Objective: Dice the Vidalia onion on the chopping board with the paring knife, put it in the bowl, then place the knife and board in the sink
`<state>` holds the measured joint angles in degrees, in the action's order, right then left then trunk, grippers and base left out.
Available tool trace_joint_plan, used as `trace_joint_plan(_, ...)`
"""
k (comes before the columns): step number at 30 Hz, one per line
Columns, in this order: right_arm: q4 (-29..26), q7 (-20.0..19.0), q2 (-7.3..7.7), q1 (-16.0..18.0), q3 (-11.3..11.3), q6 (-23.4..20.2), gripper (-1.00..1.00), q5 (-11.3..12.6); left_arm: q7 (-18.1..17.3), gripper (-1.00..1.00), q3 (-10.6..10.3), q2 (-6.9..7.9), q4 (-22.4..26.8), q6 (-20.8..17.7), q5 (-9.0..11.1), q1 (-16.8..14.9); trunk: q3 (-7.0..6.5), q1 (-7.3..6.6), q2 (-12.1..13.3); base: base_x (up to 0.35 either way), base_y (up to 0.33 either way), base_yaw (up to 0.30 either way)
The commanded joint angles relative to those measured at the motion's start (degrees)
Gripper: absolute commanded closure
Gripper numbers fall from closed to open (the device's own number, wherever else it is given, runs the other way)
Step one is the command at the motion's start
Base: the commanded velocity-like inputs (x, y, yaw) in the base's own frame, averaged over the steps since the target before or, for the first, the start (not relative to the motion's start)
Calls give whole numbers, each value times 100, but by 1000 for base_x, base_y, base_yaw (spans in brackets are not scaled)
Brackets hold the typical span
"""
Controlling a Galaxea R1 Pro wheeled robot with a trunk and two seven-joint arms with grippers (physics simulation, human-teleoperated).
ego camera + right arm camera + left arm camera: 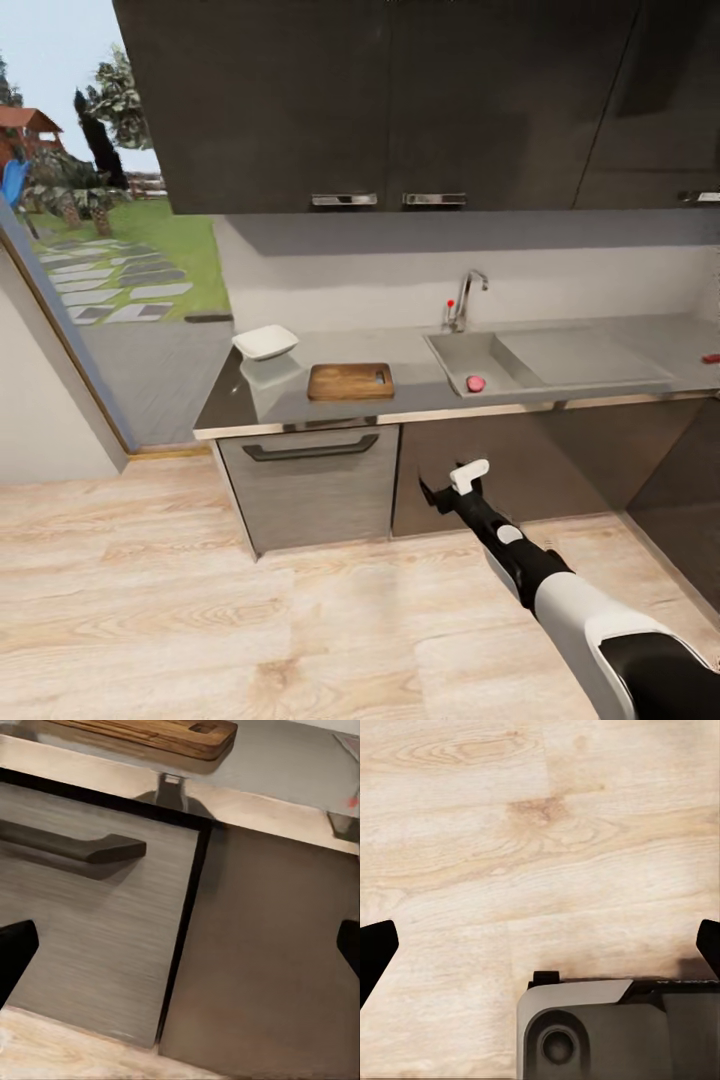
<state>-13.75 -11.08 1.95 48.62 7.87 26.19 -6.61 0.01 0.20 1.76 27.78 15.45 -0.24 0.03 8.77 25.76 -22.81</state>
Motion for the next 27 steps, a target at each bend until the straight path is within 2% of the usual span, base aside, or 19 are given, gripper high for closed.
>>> trace_joint_plan(1, 6, 31, 7, -57, 4, 22, -100, -42, 3, -100, 4, 2, 7, 9, -3, 1, 10, 2, -11, -63, 0, 0)
trace_joint_plan(7, 78, 160, 16, -372, 4, 30, -100, -42, 6, -100, 8, 55, 15, 12, -3, -2, 10, 2, -11, -28, 0, 0)
trace_joint_plan(9, 610, 201, 16, -489, 4, 177, -100, -42, 9, -100, 15, 102, 27, 13, -3, -3, 10, 2, -11, -3, 0, 0)
trace_joint_plan(13, 1078, 216, 16, -515, 7, 631, -100, -42, 15, -100, 26, 114, 37, 15, -1, -2, 10, 2, -11, -1, 0, 0)
trace_joint_plan(16, 1191, 227, 20, -578, 7, 793, -100, -41, 17, -100, 34, 119, 40, 13, 3, -3, 10, 2, -11, 0, 0, 0)
trace_joint_plan(18, 1237, 247, 27, -738, 7, 859, -100, -41, 22, -100, 41, 135, 46, 12, 9, -2, 10, 2, -11, 0, 0, 0)
trace_joint_plan(19, 1259, 369, 37, -896, 5, 885, -100, -37, 26, -100, 47, 176, 53, 11, 29, -3, 10, 2, -11, 0, 0, 0)
trace_joint_plan(27, 1280, 782, 9, -1431, 12, 828, -100, -26, 37, -100, 57, 265, 67, 10, 55, -3, 10, 2, -11, 0, 0, 0)
